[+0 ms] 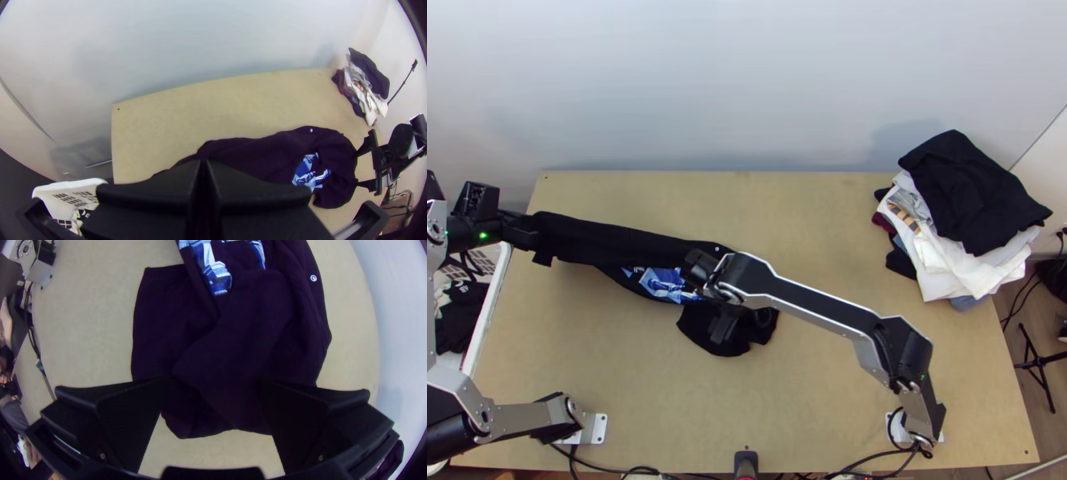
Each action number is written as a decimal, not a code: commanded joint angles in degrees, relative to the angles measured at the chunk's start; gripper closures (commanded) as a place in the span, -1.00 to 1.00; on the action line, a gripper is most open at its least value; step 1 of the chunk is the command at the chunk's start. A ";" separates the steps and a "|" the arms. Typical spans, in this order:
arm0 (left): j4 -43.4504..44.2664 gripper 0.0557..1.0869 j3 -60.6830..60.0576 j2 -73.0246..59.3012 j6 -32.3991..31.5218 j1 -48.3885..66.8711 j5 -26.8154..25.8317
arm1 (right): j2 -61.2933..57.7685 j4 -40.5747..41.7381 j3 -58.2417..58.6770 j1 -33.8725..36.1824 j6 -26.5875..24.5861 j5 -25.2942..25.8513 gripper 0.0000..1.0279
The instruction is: Fold the t-shirt
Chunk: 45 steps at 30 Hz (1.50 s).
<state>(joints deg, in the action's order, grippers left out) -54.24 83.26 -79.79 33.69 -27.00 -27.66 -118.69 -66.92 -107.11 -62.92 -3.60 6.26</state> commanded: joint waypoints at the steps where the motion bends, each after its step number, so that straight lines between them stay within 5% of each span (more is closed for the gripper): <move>1: 0.36 0.92 0.06 -0.72 0.32 -0.42 -0.11 | -4.00 -0.32 -4.07 -2.12 0.61 0.15 -0.71; 10: 0.36 0.92 0.23 -1.25 1.38 -1.82 -0.03 | -6.81 0.29 -5.39 -2.04 0.17 0.59 -0.04; 18: 0.36 0.92 0.14 -2.04 1.64 -1.91 -0.11 | -4.97 3.11 -4.51 -0.72 -2.12 3.14 0.95; 30: 0.45 0.92 -0.21 -2.92 2.34 -2.35 -0.03 | 9.45 3.11 -5.13 3.24 -4.58 3.76 0.94; 45: -5.53 0.92 5.15 3.15 -3.28 -6.83 -4.24 | 28.87 3.11 -15.67 17.21 -5.55 4.20 0.94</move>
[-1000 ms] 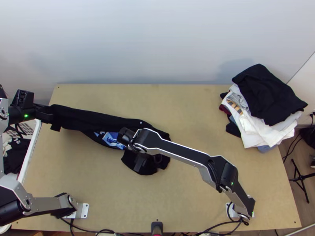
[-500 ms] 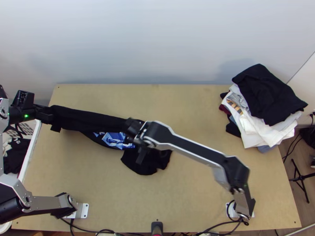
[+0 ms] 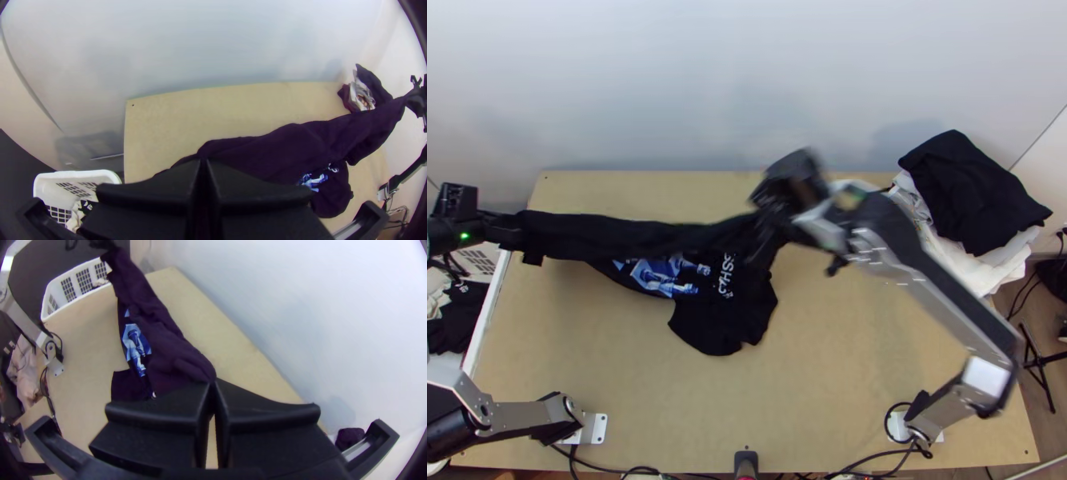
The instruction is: Fold the t-shirt
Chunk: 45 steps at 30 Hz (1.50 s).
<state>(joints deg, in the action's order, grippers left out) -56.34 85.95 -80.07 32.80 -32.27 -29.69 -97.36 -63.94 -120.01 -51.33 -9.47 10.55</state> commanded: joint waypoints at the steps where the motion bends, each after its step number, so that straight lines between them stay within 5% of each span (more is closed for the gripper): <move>1: -4.31 0.92 2.91 4.40 -2.56 -1.57 -2.74 | 8.59 0.13 -2.60 6.16 0.51 -0.09 0.94; 8: -12.83 0.92 7.12 9.58 -3.09 -1.30 -5.73 | 14.57 0.13 -1.72 7.56 1.92 -0.09 0.94; 17: -12.75 0.92 -1.49 10.99 1.13 2.56 -5.64 | 20.28 -0.04 8.21 9.93 4.38 -1.58 0.94; 35: -1.41 0.88 -11.42 -13.18 4.82 12.41 -1.42 | 18.70 1.98 26.84 8.53 3.85 -5.10 0.94; 45: 16.08 0.87 -10.45 -23.11 3.77 15.05 5.79 | 14.57 9.27 27.19 9.58 3.06 -5.10 0.94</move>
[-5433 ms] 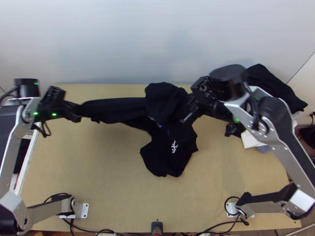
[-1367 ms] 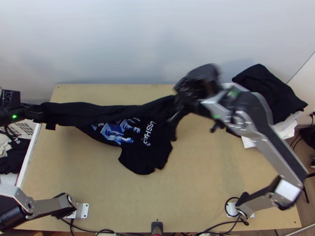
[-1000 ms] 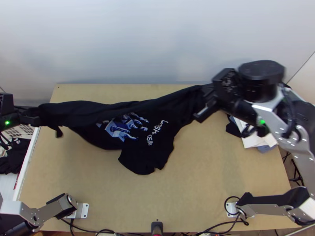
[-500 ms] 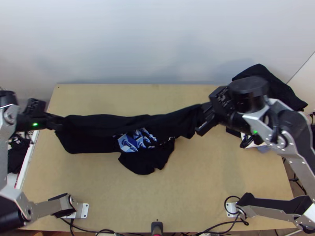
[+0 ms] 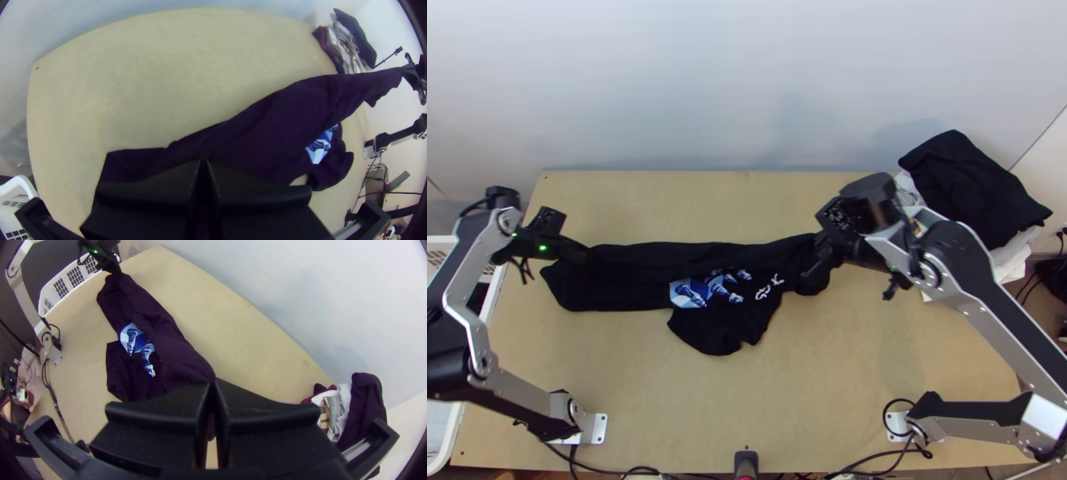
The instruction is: Fold the t-shirt
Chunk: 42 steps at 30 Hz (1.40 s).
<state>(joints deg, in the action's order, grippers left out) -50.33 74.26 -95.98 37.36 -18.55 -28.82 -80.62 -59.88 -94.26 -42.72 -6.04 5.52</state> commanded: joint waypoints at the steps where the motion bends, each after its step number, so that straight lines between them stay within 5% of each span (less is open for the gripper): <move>1: 11.30 0.87 2.82 -8.25 -2.12 0.88 5.35 | -2.35 6.62 1.53 1.32 -0.28 -0.07 0.94; 9: 13.85 0.80 9.85 -11.77 -10.12 -1.76 5.26 | -4.55 9.87 2.15 2.47 -0.28 1.95 0.94; 12: 14.03 -0.24 8.36 -12.91 -9.42 -1.05 6.49 | -5.34 11.54 4.17 2.47 -0.64 1.95 0.94; 16: 14.99 -0.90 8.09 -12.91 -10.65 -0.70 6.93 | -6.74 12.06 5.05 2.03 -1.16 1.86 0.94; 23: 13.50 -0.91 12.49 -10.36 -10.91 -0.53 7.02 | -8.50 13.38 6.19 1.59 -1.78 1.86 0.94; 37: 5.15 -0.89 -11.86 13.19 19.24 7.21 13.44 | -9.56 14.00 6.98 1.50 -1.78 1.86 0.94; 42: 7.61 -0.84 -14.49 12.58 22.23 6.68 14.67 | -9.82 14.09 6.81 1.32 -1.69 1.86 0.94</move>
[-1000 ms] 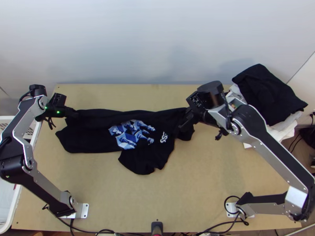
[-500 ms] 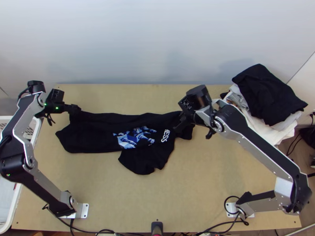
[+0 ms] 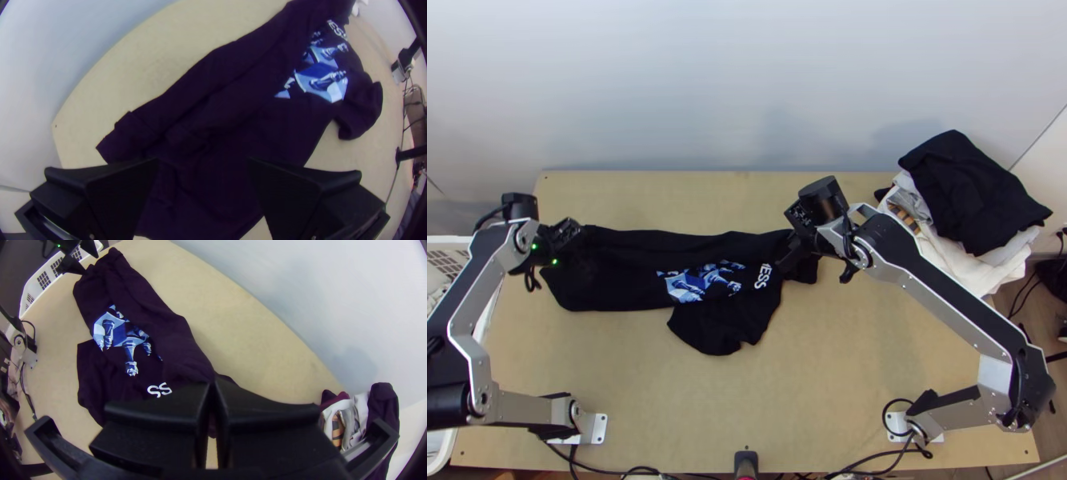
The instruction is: Fold the t-shirt
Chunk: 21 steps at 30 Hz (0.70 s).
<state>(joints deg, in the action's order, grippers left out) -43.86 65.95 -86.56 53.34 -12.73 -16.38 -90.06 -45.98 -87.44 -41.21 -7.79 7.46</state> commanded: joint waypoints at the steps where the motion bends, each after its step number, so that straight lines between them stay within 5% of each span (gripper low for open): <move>1: 1.14 -0.84 -6.36 2.98 6.69 1.22 2.23 | -0.47 0.10 -0.01 -0.19 0.15 -0.08 0.94; 21: 11.86 -0.78 -5.66 -4.58 3.87 6.93 5.04 | 0.06 0.10 0.08 -0.10 0.06 0.01 0.94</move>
<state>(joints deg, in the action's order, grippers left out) -33.41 59.68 -89.12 57.49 -6.31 -11.68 -90.04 -45.89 -87.29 -41.34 -7.75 7.31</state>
